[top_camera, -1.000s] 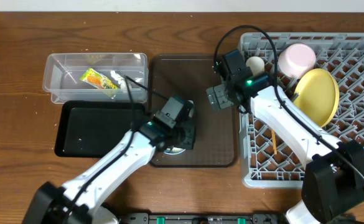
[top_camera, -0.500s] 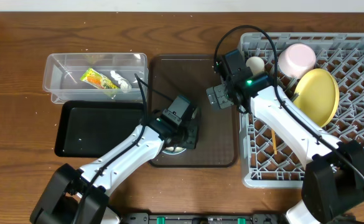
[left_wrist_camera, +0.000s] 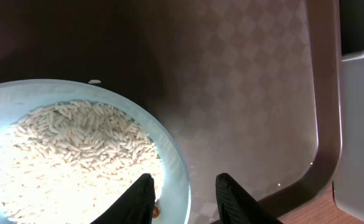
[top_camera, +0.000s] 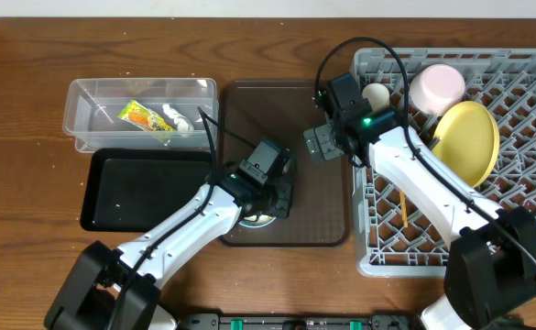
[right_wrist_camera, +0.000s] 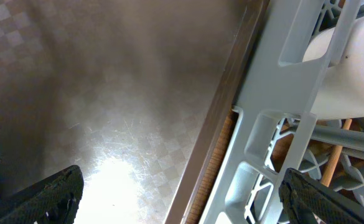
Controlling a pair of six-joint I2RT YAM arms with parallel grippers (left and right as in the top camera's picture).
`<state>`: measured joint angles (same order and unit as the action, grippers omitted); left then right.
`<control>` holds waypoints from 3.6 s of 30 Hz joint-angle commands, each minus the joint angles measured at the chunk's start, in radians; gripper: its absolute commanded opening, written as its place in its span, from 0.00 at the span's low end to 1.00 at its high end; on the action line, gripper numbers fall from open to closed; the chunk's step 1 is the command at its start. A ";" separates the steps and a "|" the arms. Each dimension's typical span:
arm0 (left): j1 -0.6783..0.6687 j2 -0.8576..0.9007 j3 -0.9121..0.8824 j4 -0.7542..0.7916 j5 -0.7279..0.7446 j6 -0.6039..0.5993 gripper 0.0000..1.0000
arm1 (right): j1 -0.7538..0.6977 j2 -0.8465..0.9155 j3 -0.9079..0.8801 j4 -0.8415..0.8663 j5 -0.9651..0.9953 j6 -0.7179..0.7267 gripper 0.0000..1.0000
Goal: Sort waste into correct bins and load items into the dishwasher rack
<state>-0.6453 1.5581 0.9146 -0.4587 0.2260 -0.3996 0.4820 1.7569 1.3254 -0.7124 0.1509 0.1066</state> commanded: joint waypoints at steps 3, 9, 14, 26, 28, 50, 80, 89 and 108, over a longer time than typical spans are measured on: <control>-0.002 0.012 -0.019 0.005 -0.036 -0.002 0.36 | 0.010 -0.010 0.001 0.002 0.005 0.012 0.99; -0.003 0.012 -0.029 0.004 -0.036 -0.001 0.36 | 0.010 -0.010 0.001 0.002 0.005 0.012 0.99; -0.003 0.012 -0.029 0.001 -0.063 -0.001 0.36 | 0.010 -0.010 0.001 0.002 0.005 0.012 0.99; -0.002 0.013 -0.030 0.001 -0.136 -0.001 0.36 | 0.010 -0.010 0.001 0.002 0.005 0.012 0.99; -0.002 0.013 -0.030 0.002 -0.153 -0.001 0.36 | 0.009 -0.010 0.001 0.002 0.005 0.012 0.99; -0.002 0.013 -0.030 0.002 -0.168 0.007 0.35 | 0.010 -0.010 0.001 0.002 0.005 0.012 0.99; -0.003 0.013 -0.045 -0.060 -0.080 -0.006 0.34 | 0.010 -0.010 0.001 0.002 0.005 0.012 0.99; -0.003 0.013 -0.076 -0.046 -0.080 -0.005 0.34 | 0.010 -0.010 0.001 0.002 0.005 0.012 0.99; -0.002 0.013 -0.095 -0.019 -0.076 -0.015 0.25 | 0.010 -0.010 0.001 0.002 0.005 0.012 0.99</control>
<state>-0.6456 1.5589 0.8280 -0.4740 0.1513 -0.4038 0.4847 1.7569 1.3254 -0.7124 0.1509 0.1066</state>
